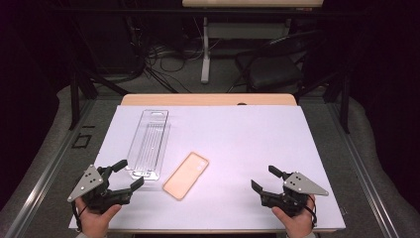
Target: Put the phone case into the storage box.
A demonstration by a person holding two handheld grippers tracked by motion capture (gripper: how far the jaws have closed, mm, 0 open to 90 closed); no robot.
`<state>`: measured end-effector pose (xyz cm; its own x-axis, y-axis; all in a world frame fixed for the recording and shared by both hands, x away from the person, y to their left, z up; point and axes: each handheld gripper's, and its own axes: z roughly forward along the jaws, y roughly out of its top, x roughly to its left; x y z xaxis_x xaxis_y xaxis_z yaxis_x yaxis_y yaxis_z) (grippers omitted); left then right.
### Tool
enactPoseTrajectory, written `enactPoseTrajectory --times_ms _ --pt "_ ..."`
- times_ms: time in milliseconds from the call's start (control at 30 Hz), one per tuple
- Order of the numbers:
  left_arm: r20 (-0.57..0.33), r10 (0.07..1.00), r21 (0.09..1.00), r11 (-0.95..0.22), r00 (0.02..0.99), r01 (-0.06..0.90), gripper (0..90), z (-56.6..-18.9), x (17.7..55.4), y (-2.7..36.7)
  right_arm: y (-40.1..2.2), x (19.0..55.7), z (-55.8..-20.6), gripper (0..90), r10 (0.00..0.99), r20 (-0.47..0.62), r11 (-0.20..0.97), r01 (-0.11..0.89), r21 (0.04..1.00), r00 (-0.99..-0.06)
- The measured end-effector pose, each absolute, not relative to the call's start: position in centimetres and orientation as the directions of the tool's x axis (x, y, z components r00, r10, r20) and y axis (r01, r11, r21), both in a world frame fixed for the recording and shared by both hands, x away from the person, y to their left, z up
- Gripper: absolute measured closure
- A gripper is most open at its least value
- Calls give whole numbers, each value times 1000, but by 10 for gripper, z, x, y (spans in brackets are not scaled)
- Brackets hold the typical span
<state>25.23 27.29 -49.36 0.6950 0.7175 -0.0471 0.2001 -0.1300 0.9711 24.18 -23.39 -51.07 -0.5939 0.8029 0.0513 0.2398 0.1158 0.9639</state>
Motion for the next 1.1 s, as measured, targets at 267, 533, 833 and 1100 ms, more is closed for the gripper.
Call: enactPoseTrajectory --times_ms 267,533,833,1100 --pt "-48 720 968 -138 692 210 174 -495 252 274 -230 243 -513 211 797 32 149 247 957 -603" --pt "-52 728 962 -147 684 230 175 -496 253 274 -227 248 -512 200 793 64 139 282 949 -606" --pt "-59 736 954 -157 675 255 175 -497 251 274 -216 254 -514 147 797 73 180 351 919 -600" --pt "-72 741 931 -190 668 311 176 -501 254 271 -205 261 -513 138 781 80 217 390 895 -619"
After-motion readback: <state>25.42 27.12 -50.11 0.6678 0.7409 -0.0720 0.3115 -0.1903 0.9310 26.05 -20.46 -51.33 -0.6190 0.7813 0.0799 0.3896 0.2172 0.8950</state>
